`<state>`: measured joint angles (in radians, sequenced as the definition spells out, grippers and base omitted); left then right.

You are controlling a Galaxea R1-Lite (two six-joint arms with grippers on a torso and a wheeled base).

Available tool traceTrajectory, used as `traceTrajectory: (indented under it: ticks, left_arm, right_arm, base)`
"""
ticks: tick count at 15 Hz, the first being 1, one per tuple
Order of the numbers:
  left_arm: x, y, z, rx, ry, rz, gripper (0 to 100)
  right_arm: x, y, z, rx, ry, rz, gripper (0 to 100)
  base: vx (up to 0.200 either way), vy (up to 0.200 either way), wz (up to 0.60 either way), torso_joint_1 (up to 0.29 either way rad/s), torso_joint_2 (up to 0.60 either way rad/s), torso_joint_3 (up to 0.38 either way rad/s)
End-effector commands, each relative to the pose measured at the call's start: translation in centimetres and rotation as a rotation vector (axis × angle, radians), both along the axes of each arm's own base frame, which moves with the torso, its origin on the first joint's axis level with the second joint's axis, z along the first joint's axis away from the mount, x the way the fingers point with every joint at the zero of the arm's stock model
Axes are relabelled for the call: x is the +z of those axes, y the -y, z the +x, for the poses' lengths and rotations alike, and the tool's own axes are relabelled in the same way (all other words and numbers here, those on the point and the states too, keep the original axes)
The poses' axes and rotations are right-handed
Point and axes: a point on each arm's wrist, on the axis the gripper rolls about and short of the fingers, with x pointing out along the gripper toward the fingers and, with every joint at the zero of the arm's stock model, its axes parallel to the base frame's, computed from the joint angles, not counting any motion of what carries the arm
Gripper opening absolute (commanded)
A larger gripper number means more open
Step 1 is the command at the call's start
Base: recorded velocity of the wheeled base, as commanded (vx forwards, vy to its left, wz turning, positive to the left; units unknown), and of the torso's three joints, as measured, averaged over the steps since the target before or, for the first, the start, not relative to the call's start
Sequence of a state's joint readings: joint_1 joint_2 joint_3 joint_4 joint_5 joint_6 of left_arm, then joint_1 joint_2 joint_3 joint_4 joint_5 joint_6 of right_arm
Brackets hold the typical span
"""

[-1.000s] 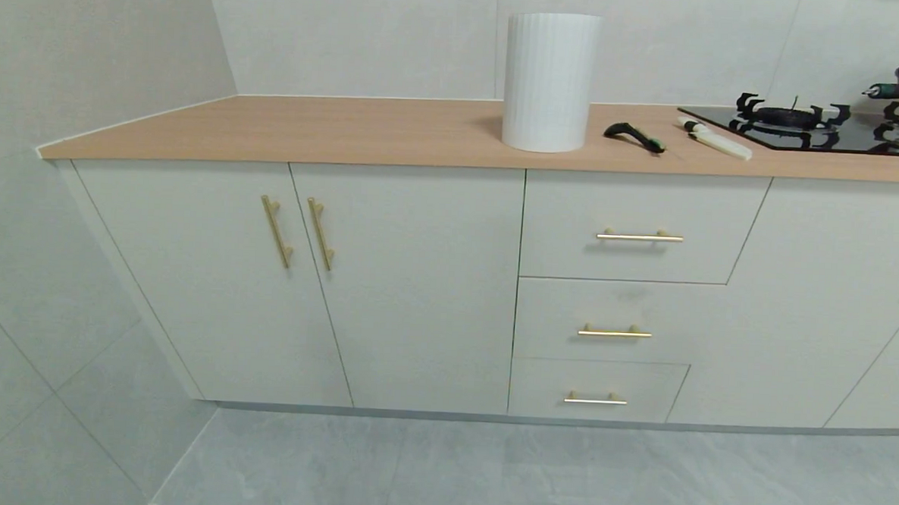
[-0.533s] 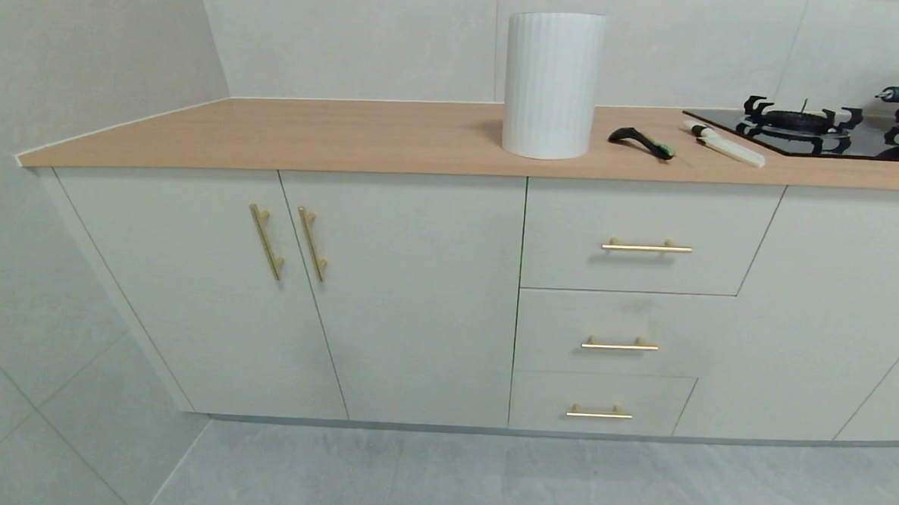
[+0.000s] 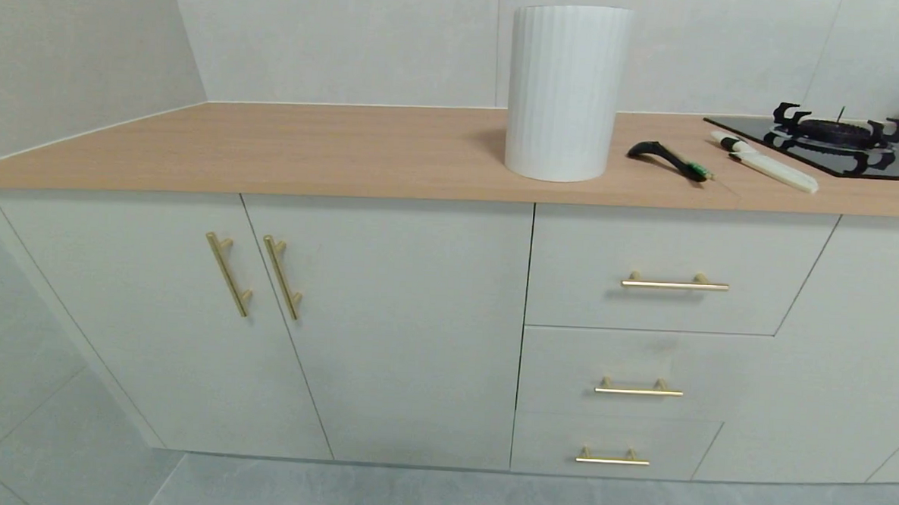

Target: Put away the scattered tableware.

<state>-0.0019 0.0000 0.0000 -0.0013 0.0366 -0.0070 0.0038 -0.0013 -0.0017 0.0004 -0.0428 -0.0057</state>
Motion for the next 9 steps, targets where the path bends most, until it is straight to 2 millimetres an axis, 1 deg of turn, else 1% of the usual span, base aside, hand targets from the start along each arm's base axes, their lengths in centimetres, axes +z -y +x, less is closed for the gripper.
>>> traceTrajectory:
  ticks: [1, 7, 8, 9]
  left_arm:
    - [0.0, 0.0, 0.0, 0.001, 0.0, -0.001, 100]
    - [0.0, 0.0, 0.0, 0.001, 0.0, -0.001, 100]
    - [0.0, 0.0, 0.0, 0.001, 0.0, -0.001, 100]
    - [0.0, 0.0, 0.0, 0.001, 0.0, -0.001, 100]
  right_arm:
    - [0.0, 0.0, 0.0, 0.001, -0.001, 0.0, 100]
    - [0.0, 0.0, 0.0, 0.002, 0.0, -0.013, 100]
    - [0.9, 0.0, -0.2, 0.014, 0.026, -0.023, 100]
    - [4.4, -0.1, -0.7, 0.055, 0.088, -0.015, 100]
  base:
    - [0.0, 0.0, 0.0, 0.0, 0.0, 0.0]
    - [0.0, 0.0, 0.0, 0.0, 0.0, 0.0]
    - [0.0, 0.0, 0.0, 0.0, 0.0, 0.0]
    - [0.0, 0.0, 0.0, 0.0, 0.0, 0.0]
